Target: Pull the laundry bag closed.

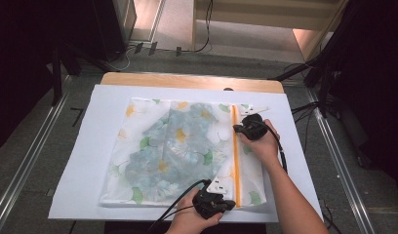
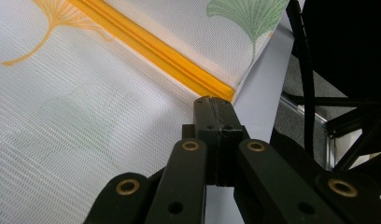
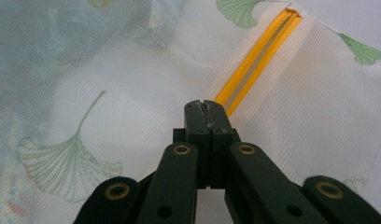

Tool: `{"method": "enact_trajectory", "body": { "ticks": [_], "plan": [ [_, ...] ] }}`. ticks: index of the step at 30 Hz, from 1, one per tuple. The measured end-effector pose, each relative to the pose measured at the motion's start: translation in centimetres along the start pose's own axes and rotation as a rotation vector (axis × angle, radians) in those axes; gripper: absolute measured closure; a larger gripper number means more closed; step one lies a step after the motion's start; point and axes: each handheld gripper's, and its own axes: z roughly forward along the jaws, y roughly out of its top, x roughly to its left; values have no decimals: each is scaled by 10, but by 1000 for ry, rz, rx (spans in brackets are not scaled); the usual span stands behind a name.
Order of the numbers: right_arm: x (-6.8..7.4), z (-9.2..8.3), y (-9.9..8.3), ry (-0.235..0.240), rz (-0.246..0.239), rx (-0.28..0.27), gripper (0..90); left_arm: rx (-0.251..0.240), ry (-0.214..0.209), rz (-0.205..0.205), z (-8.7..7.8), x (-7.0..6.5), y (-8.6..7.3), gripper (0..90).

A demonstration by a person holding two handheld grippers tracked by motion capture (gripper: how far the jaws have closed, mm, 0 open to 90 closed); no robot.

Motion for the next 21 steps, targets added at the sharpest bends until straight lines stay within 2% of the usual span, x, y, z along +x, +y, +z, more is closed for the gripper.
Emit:
{"method": "enact_trajectory", "body": {
  "ticks": [6, 7, 21],
  "plan": [
    [-8, 7, 7, -2, 19, -8, 900, 0, -2, -1, 0, 0, 0, 900],
    [-9, 8, 8, -2, 36, -9, 900, -4, -4, -2, 0, 0, 0, 900],
    [-24, 25, 26, -12, 74, -1, 900, 0, -13, -9, 0, 2, 0, 900]
  ]
}}
